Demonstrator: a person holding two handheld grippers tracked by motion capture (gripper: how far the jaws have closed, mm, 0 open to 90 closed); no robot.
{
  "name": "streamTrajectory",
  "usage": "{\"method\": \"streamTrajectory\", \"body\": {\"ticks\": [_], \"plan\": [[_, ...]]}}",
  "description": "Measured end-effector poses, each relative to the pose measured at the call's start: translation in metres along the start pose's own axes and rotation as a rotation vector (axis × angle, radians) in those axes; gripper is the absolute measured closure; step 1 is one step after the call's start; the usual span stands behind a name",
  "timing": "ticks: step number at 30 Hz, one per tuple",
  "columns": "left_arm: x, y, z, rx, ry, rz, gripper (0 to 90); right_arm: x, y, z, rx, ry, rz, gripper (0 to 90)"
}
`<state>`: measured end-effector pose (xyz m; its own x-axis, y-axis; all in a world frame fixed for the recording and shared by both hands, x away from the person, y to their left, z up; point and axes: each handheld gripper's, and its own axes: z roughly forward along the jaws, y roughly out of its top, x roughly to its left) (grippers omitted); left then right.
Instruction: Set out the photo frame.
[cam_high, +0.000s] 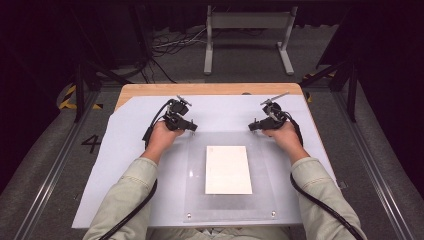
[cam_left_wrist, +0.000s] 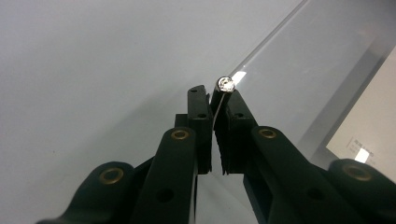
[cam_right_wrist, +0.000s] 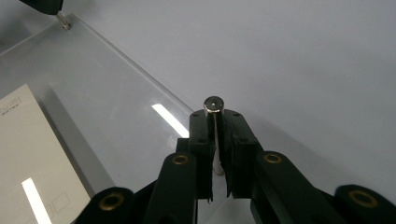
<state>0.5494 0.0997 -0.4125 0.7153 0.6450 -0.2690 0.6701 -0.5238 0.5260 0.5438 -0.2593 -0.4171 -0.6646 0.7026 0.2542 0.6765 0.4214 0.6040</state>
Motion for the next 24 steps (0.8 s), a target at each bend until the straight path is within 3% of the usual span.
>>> {"method": "streamTrajectory", "body": {"ticks": [24], "plan": [[-0.0002, 0.0032, 0.0005, 0.022, 0.007, -0.014, 85.4, -0.0017, 0.0005, 0.0002, 0.001, 0.015, 0.021, 81.5]]}}
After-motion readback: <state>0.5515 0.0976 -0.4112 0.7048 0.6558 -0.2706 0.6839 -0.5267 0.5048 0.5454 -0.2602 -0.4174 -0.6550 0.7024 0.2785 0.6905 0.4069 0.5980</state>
